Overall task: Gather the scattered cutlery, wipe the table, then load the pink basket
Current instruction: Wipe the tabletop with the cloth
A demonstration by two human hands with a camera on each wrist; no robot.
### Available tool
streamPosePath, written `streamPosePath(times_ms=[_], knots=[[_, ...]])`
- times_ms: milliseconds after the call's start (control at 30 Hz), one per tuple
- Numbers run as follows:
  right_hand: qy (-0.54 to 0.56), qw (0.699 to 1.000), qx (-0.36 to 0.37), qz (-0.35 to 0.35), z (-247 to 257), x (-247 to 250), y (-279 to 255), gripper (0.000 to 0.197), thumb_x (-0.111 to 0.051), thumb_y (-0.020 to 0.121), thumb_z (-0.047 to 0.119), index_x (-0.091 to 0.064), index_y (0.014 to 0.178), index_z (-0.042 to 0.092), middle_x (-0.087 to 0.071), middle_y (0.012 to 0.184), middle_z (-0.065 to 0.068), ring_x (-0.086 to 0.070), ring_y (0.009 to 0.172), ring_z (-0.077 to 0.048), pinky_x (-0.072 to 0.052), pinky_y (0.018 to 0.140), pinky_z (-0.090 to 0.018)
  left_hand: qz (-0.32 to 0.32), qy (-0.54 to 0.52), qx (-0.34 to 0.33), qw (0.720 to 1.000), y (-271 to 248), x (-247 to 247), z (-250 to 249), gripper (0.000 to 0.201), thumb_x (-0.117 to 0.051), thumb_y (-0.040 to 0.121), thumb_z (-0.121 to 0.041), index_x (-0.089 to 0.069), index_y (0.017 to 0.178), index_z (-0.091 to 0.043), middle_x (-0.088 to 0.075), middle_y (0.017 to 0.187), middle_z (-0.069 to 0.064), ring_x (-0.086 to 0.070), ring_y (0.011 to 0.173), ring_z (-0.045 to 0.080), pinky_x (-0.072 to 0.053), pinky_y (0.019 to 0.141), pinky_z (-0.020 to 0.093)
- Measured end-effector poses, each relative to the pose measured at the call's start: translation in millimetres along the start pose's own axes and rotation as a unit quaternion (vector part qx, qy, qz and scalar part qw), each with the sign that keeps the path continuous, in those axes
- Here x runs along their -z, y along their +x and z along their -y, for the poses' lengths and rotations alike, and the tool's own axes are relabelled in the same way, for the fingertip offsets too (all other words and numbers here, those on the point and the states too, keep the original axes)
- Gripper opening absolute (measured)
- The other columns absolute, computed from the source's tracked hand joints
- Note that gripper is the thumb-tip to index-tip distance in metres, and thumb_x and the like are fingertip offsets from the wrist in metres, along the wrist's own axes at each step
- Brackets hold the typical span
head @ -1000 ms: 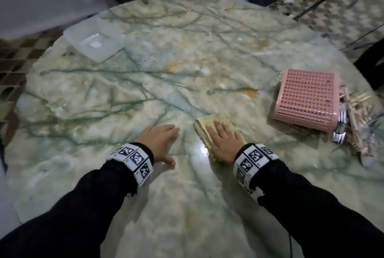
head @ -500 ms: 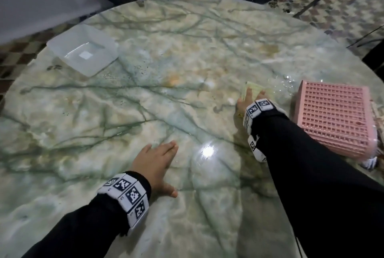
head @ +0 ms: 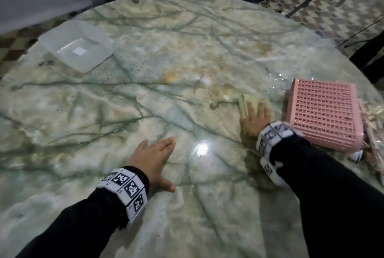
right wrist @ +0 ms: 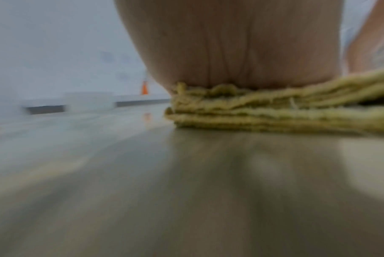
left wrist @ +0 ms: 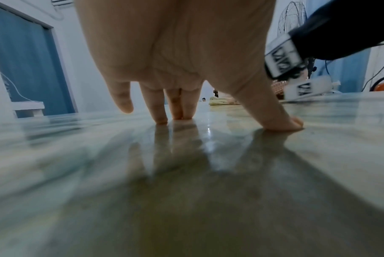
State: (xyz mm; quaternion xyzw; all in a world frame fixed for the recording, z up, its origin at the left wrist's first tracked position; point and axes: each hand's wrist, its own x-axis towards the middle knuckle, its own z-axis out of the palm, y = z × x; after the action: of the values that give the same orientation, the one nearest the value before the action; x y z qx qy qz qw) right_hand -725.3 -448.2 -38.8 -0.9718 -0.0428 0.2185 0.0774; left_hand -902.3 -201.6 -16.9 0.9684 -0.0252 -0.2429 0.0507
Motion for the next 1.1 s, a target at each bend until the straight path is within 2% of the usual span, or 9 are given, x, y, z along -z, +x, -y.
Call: streamPosePath(times_ms=[100, 200, 300, 400, 533, 633, 800, 900, 1100], knots=[[0.042, 0.996, -0.065, -0.035, 3.7, 21.3, 49.8, 0.065, -0.036, 0.096, 0.037, -0.004, 0.15, 0.02, -0.001, 0.155, -0.02, -0.006, 0.141, -0.042, -0.012, 0.114, -0.049, 0.001, -0.002, 0.005, 1.0, 0.8, -1.5, 0.5, 0.115, -0.065, 0.065, -0.067, 0.001, 0.15, -0.024, 0.008, 0.157, -0.011, -0.003, 0.143, 0.004, 0.002, 0.116, 0.036], [0.064, 0.995, -0.069, -0.04, 22.6, 29.0, 74.9, 0.068, -0.042, 0.092, 0.035, -0.011, 0.149, 0.017, -0.008, 0.153, -0.023, -0.013, 0.139, -0.044, -0.016, 0.113, -0.05, 0.003, -0.015, 0.007, 1.0, 0.7, -2.5, 1.1, 0.116, -0.066, 0.065, -0.067, 0.001, 0.149, -0.025, 0.009, 0.156, -0.013, -0.002, 0.143, 0.002, 0.004, 0.116, 0.037], [0.029, 1.0, 0.01, -0.004, 56.9, 24.8, 68.5, 0.069, -0.044, 0.092, 0.038, -0.01, 0.15, 0.022, -0.004, 0.155, -0.017, -0.011, 0.141, -0.04, -0.016, 0.113, -0.049, 0.01, -0.02, 0.012, 1.0, 0.6, -1.3, 1.3, 0.116, -0.066, 0.064, -0.067, 0.001, 0.149, -0.026, 0.008, 0.156, -0.014, -0.003, 0.143, 0.002, 0.005, 0.116, 0.04], [-0.049, 0.99, 0.13, 0.035, 87.9, -8.4, 20.6, 0.064, -0.037, 0.096, 0.04, -0.003, 0.15, 0.03, 0.011, 0.157, -0.009, 0.004, 0.145, -0.032, -0.005, 0.115, -0.049, 0.019, -0.007, 0.011, 1.0, 1.0, 0.5, 1.7, 0.116, -0.065, 0.064, -0.068, 0.001, 0.149, -0.025, 0.007, 0.156, -0.013, -0.007, 0.142, 0.002, 0.005, 0.116, 0.043], [-0.147, 0.96, 0.227, 0.067, 66.3, -46.2, -69.9, 0.06, -0.029, 0.097, 0.045, 0.007, 0.146, 0.042, 0.023, 0.155, 0.005, 0.015, 0.144, -0.017, 0.002, 0.114, -0.049, 0.026, 0.009, 0.011, 1.0, 0.5, -0.1, 2.3, 0.116, -0.062, 0.064, -0.071, 0.002, 0.149, -0.026, 0.007, 0.156, -0.013, -0.007, 0.142, 0.002, 0.005, 0.115, 0.045], [-0.117, 0.971, 0.177, 0.111, 34.6, -33.5, -66.3, 0.058, -0.026, 0.098, 0.045, 0.008, 0.145, 0.045, 0.026, 0.153, 0.009, 0.018, 0.143, -0.015, 0.006, 0.114, -0.048, 0.023, 0.016, 0.01, 1.0, 0.7, 0.0, 2.3, 0.115, -0.06, 0.065, -0.072, 0.003, 0.149, -0.026, 0.009, 0.156, -0.014, -0.007, 0.142, 0.002, 0.005, 0.115, 0.044], [-0.056, 0.997, 0.043, 0.012, 27.4, -1.6, 12.6, 0.061, -0.02, 0.093, 0.051, 0.004, 0.148, 0.037, 0.015, 0.157, -0.002, 0.009, 0.145, -0.026, 0.001, 0.116, -0.05, 0.017, 0.01, 0.01, 1.0, 1.4, -1.3, 3.3, 0.115, -0.061, 0.063, -0.072, 0.002, 0.149, -0.027, 0.007, 0.156, -0.014, -0.009, 0.142, 0.001, 0.006, 0.115, 0.043], [-0.013, 1.0, -0.002, -0.012, 20.6, 21.5, 46.4, 0.062, -0.03, 0.097, 0.039, -0.001, 0.15, 0.025, 0.005, 0.157, -0.014, 0.0, 0.143, -0.039, -0.006, 0.116, -0.05, 0.019, 0.01, 0.008, 1.0, 1.3, -1.8, 4.6, 0.116, -0.061, 0.063, -0.072, 0.002, 0.149, -0.027, 0.007, 0.156, -0.015, -0.009, 0.142, 0.0, 0.006, 0.115, 0.043], [0.051, 0.993, -0.096, -0.035, -11.5, 35.1, 44.6, 0.061, -0.034, 0.098, 0.034, -0.006, 0.15, 0.019, -0.001, 0.155, -0.018, -0.007, 0.142, -0.039, -0.013, 0.114, -0.046, 0.022, 0.003, 0.008, 1.0, 1.2, -0.8, 4.2, 0.115, -0.06, 0.064, -0.072, 0.003, 0.149, -0.028, 0.009, 0.155, -0.016, -0.007, 0.142, 0.0, 0.007, 0.115, 0.043]])
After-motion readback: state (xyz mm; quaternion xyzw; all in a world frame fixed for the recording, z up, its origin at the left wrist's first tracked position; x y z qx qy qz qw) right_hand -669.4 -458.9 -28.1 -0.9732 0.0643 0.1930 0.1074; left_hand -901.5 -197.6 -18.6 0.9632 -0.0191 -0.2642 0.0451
